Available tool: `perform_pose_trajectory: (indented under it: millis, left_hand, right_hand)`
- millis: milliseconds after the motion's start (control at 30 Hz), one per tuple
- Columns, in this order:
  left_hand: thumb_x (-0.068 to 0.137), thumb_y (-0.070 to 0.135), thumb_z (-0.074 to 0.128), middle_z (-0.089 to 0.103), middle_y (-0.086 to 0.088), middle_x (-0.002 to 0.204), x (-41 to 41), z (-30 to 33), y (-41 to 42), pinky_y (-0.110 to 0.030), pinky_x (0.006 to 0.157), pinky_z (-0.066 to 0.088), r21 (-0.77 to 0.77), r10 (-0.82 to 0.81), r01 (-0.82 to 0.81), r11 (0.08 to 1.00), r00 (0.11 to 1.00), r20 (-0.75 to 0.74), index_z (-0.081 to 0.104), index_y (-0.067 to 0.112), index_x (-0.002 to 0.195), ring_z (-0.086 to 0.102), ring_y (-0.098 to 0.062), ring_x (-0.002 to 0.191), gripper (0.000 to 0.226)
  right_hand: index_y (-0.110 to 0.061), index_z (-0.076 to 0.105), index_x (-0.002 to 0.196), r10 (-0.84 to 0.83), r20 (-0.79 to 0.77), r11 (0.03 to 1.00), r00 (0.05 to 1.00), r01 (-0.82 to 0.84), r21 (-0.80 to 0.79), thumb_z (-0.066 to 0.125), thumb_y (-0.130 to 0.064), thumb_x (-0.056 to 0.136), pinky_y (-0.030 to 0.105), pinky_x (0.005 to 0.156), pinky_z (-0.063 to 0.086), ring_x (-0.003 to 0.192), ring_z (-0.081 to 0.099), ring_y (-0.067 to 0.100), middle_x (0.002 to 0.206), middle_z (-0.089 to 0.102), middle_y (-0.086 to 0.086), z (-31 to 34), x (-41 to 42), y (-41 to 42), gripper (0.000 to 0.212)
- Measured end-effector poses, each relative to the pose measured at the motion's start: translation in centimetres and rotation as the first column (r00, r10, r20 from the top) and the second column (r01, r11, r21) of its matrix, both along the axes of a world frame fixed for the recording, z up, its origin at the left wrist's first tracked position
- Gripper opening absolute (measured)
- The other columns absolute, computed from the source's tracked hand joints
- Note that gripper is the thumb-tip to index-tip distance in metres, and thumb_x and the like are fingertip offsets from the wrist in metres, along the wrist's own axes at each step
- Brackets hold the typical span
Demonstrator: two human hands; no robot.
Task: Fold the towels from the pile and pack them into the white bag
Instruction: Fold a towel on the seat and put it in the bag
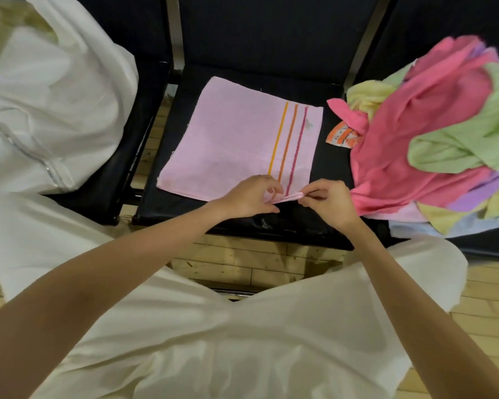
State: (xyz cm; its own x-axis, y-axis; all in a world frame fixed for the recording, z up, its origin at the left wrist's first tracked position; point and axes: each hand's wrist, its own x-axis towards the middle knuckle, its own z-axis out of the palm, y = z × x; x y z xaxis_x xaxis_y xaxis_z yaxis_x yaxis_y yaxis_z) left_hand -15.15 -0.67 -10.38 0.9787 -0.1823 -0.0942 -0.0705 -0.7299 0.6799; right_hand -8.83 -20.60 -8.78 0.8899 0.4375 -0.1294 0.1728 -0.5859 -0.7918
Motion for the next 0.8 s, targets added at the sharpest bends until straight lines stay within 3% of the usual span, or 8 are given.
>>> perform_pose_trajectory:
  millis: [133,267,400,467,533,633,700,800]
  left_hand:
    - [0.087,0.018,0.069,0.067,0.000,0.098,1.3,0.2,-2.2,-0.020,0.070,0.048,-0.192,0.095,-0.089,0.977,0.995,0.020,0.068,0.010,0.108,0.059,-0.011,0.083,0.022]
    - [0.092,0.012,0.059,0.059,0.003,0.101,2.0,0.5,-2.2,-0.012,0.067,0.038,-0.151,0.109,-0.099,0.984,0.992,0.059,0.060,0.007,0.114,0.053,-0.009,0.085,0.023]
    - [0.093,0.016,0.058,0.055,0.006,0.083,2.5,0.8,-1.3,-0.013,0.064,0.038,-0.243,0.181,-0.171,0.955,0.983,0.021,0.059,0.009,0.101,0.050,-0.008,0.072,0.010]
    - [0.093,0.013,0.057,0.050,0.009,0.072,2.7,0.9,-0.7,-0.022,0.062,0.039,-0.319,0.238,-0.243,0.916,0.970,-0.054,0.056,0.012,0.090,0.048,-0.005,0.062,0.004]
    - [0.091,0.007,0.056,0.049,0.005,0.066,3.0,1.1,-0.3,-0.027,0.060,0.045,-0.410,0.274,-0.323,0.853,0.946,-0.176,0.053,0.016,0.079,0.050,-0.009,0.055,0.016]
    - [0.086,-0.002,0.054,0.048,0.001,0.063,3.3,1.9,0.3,-0.030,0.057,0.052,-0.457,0.271,-0.400,0.794,0.907,-0.323,0.055,0.013,0.072,0.052,-0.006,0.053,0.021]
    - [0.085,-0.005,0.051,0.045,-0.001,0.064,3.4,2.6,0.6,-0.024,0.054,0.053,-0.491,0.246,-0.434,0.756,0.882,-0.402,0.055,0.003,0.073,0.051,-0.003,0.052,0.015]
    - [0.084,-0.007,0.047,0.037,-0.003,0.062,3.4,3.3,1.2,-0.022,0.055,0.052,-0.537,0.185,-0.458,0.708,0.855,-0.485,0.049,0.004,0.068,0.044,-0.008,0.055,0.019]
  right_hand:
    - [-0.008,0.071,0.085,0.017,-0.053,0.998,0.998,-0.014,0.067,0.069,0.006,0.079,0.018,0.070,0.055,0.072,0.069,0.010,0.082,0.069,0.006,0.3,0.4,0.0,0.015]
    - [-0.001,0.061,0.093,-0.317,-0.146,0.930,0.937,0.337,0.145,0.053,0.004,0.090,0.021,0.055,0.055,0.057,0.066,0.009,0.078,0.063,0.009,-1.0,2.1,0.1,0.010]
    - [0.006,0.053,0.115,-0.474,-0.269,0.865,0.838,0.500,0.032,0.048,-0.011,0.095,0.033,0.061,0.057,0.063,0.066,0.022,0.096,0.062,0.017,-3.7,6.3,1.3,0.026]
    - [0.003,0.058,0.099,-0.471,-0.285,0.869,0.835,0.495,0.014,0.049,-0.015,0.095,0.039,0.069,0.058,0.066,0.065,0.024,0.091,0.062,0.016,-4.0,8.7,2.4,0.020]
    - [-0.010,0.053,0.075,-0.475,-0.329,0.862,0.816,0.507,0.012,0.049,-0.014,0.095,0.039,0.075,0.056,0.070,0.062,0.023,0.083,0.060,0.013,-3.4,10.8,3.7,0.021]
    - [-0.019,0.041,0.069,-0.519,-0.348,0.818,0.781,0.571,0.063,0.057,-0.013,0.091,0.040,0.078,0.057,0.075,0.062,0.024,0.086,0.059,0.014,-3.3,13.9,5.4,0.027]
    - [-0.017,0.048,0.076,-0.565,-0.256,0.801,0.785,0.596,0.060,0.071,-0.022,0.080,0.047,0.083,0.055,0.090,0.064,0.032,0.099,0.062,0.020,-4.0,16.0,6.5,0.024]
    - [0.005,0.056,0.114,-0.596,-0.173,0.797,0.784,0.603,-0.010,0.080,-0.030,0.073,0.042,0.095,0.049,0.109,0.059,0.032,0.117,0.060,0.022,-4.8,18.1,7.7,0.059]
